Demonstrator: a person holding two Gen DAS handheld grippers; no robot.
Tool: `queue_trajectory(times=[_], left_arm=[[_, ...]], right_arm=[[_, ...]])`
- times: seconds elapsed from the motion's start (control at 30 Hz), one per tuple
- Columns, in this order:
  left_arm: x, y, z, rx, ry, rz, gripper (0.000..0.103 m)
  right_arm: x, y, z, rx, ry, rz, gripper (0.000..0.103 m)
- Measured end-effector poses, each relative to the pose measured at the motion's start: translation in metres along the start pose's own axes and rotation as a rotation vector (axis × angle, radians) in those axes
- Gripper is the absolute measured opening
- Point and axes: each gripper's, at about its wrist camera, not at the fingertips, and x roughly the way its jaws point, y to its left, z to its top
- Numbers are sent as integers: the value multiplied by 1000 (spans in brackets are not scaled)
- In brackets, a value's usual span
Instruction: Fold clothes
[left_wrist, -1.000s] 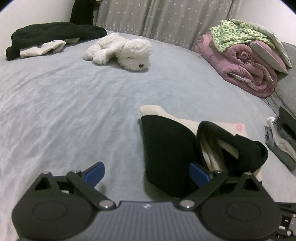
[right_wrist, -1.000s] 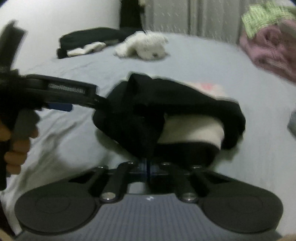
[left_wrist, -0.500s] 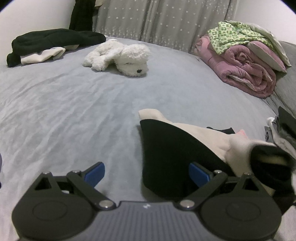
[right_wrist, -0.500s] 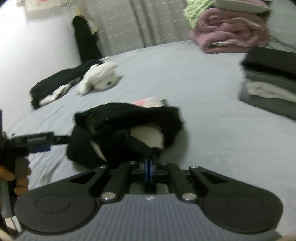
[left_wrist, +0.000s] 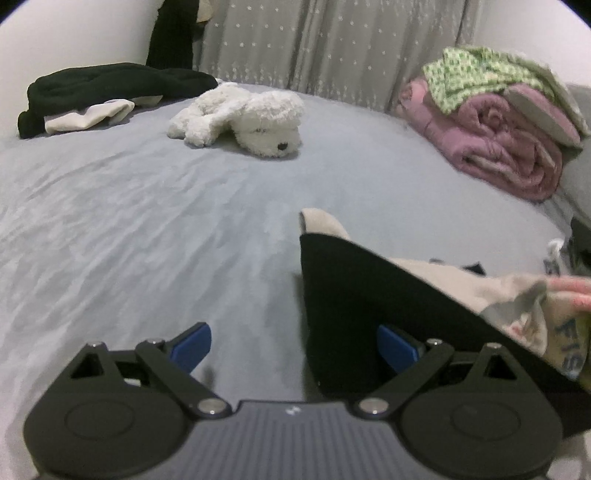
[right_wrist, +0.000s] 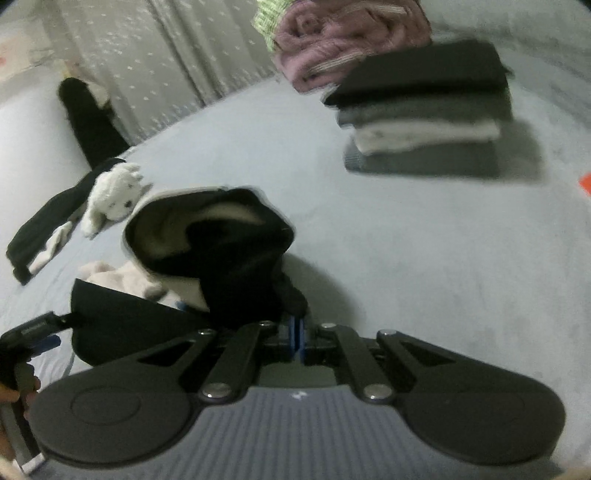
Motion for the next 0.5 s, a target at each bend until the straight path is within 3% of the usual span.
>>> queue_trajectory(times=[0.07, 0.17, 0.23, 0.3, 0.4, 0.5], left_arm=[[3, -1, 0, -19, -15, -19, 94], [9, -2, 0, -46, -12, -55, 82], [11, -3, -1, -64, -6, -86, 67], [10, -5, -2, -71, 3, -129, 35], [2, -8, -3, -65, 6, -157, 24], [-8, -10, -4, -52, 3, -165, 20]], right_arm=[[8, -4, -2, 25, 37, -5, 2], [15, -8, -4, 51, 79, -9, 2], [15, -9, -6, 54, 88, -10, 2], [12, -7, -6, 46, 87, -11, 2], [8, -4, -6, 29, 82, -20, 3], [8, -1, -3, 23, 78, -32, 8]])
